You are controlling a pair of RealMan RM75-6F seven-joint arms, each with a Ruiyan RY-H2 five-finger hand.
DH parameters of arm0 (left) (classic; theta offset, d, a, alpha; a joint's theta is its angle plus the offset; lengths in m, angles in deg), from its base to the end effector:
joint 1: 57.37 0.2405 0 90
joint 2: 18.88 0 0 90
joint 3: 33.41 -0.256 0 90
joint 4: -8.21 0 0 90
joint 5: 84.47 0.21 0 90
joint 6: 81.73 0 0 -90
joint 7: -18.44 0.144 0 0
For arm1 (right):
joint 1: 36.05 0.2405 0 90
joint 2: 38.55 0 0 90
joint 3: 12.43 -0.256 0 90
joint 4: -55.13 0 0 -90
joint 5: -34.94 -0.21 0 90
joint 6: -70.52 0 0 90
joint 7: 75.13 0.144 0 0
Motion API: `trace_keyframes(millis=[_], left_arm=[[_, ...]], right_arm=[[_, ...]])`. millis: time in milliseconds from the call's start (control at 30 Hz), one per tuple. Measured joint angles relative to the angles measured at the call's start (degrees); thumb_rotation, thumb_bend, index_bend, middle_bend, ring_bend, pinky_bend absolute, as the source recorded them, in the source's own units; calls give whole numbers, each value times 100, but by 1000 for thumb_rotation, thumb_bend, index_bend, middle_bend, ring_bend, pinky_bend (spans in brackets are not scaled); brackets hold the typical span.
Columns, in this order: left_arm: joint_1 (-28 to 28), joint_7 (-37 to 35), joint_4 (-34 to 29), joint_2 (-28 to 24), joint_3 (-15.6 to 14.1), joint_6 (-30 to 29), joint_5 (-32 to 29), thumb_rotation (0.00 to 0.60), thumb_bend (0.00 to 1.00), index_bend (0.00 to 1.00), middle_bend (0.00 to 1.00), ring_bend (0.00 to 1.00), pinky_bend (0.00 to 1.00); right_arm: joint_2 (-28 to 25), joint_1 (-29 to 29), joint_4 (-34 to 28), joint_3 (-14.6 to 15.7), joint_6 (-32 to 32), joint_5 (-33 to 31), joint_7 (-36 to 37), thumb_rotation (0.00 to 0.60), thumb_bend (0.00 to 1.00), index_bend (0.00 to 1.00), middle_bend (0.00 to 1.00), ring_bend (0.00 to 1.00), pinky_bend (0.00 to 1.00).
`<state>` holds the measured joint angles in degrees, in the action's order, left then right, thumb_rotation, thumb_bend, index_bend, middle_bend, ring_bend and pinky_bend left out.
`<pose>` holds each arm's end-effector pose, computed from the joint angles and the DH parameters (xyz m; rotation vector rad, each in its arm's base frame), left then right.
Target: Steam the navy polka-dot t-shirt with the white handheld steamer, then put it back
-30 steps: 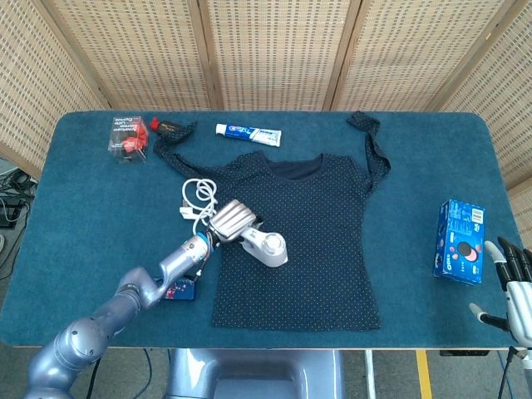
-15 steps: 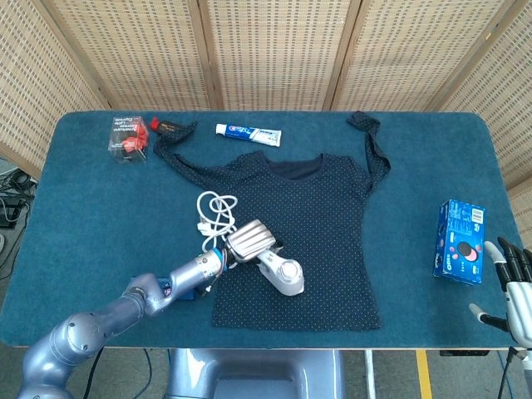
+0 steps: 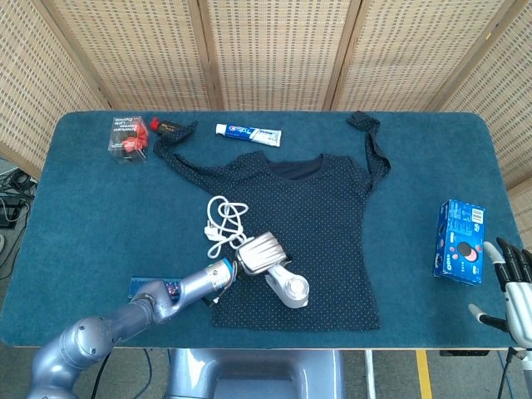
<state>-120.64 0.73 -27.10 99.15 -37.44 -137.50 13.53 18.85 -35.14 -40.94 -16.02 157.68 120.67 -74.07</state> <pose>-0.0584 0.3491 -0.1542 -2.4760 -0.4438 -1.1282 -0.3146 -0.1618 0.1969 1.3286 -0.8806 0.8630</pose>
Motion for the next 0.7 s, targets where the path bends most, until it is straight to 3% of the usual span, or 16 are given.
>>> trace_keyframes(millis=[700], left_arm=[[349, -141, 586, -459, -211, -222, 46, 600, 739, 1000, 875, 767, 849]], right_arm=[[-1, -11, -67, 40, 33, 95, -75, 600, 0, 30, 0, 0, 0]])
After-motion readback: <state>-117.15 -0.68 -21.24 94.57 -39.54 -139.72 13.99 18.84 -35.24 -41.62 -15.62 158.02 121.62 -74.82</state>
